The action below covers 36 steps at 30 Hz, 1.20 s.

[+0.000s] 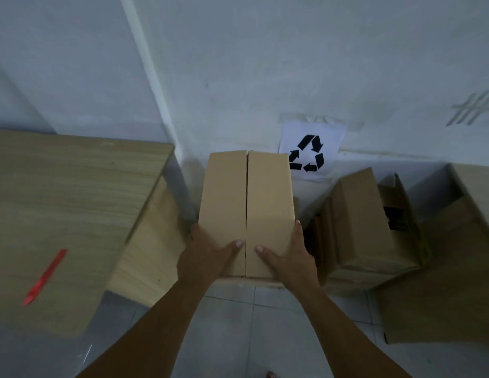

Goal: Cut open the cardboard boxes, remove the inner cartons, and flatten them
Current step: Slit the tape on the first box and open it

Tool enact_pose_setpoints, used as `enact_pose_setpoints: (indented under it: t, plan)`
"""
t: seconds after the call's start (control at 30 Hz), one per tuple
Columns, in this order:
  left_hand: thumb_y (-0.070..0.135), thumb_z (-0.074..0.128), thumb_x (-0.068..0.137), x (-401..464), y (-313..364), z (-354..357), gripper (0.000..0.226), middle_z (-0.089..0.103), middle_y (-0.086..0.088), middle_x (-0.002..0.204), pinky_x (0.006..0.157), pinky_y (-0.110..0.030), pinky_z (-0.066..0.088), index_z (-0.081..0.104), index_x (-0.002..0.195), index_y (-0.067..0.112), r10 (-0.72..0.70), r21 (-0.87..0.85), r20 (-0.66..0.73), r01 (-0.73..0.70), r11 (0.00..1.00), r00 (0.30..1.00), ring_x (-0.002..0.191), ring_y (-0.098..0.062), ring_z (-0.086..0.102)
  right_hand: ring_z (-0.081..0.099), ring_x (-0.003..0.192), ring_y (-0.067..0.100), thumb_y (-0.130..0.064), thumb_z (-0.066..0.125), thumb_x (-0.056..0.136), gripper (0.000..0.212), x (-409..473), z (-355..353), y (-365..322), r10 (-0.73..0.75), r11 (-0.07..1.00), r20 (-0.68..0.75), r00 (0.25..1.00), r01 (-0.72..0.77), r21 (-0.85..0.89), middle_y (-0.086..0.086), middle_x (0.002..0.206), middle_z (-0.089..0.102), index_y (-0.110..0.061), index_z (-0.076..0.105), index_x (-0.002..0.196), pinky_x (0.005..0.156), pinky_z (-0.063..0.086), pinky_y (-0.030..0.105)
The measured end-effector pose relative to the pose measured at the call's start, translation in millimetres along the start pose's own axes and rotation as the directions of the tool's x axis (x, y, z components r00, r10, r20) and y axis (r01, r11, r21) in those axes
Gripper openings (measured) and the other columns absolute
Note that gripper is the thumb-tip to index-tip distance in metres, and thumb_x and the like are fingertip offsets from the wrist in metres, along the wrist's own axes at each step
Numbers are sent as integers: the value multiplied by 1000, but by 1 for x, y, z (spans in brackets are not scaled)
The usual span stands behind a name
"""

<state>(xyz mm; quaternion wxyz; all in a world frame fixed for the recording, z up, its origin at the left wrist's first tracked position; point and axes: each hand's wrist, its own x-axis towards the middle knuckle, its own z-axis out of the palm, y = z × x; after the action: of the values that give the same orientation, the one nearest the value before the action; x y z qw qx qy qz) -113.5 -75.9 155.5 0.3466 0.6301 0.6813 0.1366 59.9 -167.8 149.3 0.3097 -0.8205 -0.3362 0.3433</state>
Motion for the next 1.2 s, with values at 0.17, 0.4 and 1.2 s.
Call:
enact_pose_setpoints:
  t: [0.17,0.4,1.2]
  plan:
    - [85,69,57,-45,-44,-68,121,49,-9,142,100,-43,47,26,147,17,23,4,-14,-23,1000,1000,126,-33,53,43,136,31,-72,71,72,121,-81,31,-31,-85,996,-36,996,85,-14,4,156,36,-31,-5,157,111,40,47]
    - [83,69,60,-85,-129,-171,117,51,-14,138,96,-43,46,28,143,12,78,55,-92,-73,996,993,124,-36,54,44,136,27,-68,75,71,122,-183,111,-77,-162,983,-71,984,168,75,4,158,36,-25,2,159,111,39,42]
    - [91,59,60,80,-307,-436,119,45,-20,139,103,-49,43,32,143,10,-36,82,-221,56,995,975,128,-40,44,48,133,33,-69,69,77,112,-172,368,-322,-229,972,137,964,219,87,5,151,44,-32,1,159,107,42,44]
